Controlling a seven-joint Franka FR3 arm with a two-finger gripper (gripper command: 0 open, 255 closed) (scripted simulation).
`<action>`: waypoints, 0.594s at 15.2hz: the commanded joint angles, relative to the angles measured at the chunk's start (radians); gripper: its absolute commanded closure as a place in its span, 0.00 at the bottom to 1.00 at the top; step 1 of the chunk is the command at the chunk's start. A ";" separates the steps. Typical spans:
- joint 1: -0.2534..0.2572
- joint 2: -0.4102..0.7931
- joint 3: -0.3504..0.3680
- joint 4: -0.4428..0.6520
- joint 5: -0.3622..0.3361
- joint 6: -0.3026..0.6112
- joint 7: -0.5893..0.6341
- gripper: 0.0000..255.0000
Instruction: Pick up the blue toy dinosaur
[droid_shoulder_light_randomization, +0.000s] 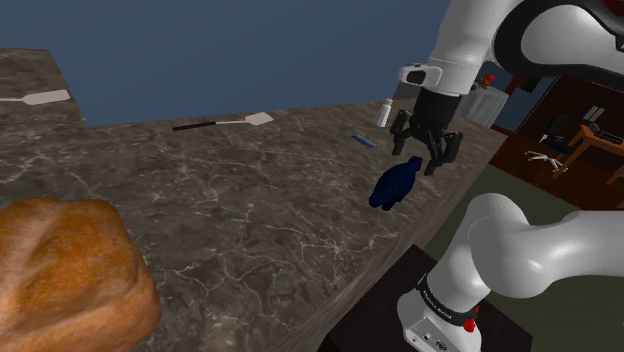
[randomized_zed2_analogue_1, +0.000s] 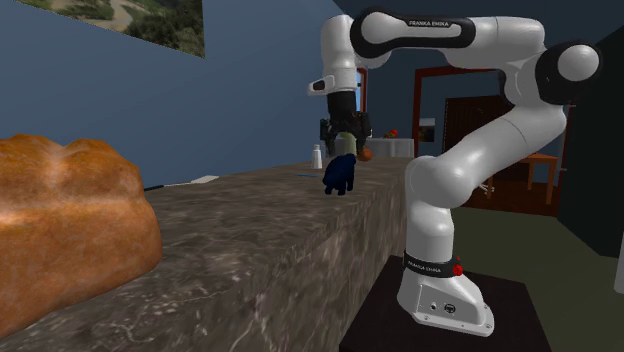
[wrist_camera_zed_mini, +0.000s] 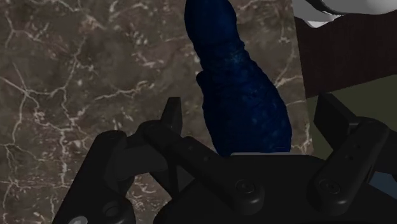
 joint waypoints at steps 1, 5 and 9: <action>0.013 -0.018 -0.007 -0.027 -0.011 0.006 -0.033 0.00; 0.010 -0.034 -0.012 -0.088 -0.016 0.051 -0.032 0.00; 0.010 -0.040 -0.013 -0.113 -0.017 0.069 -0.031 1.00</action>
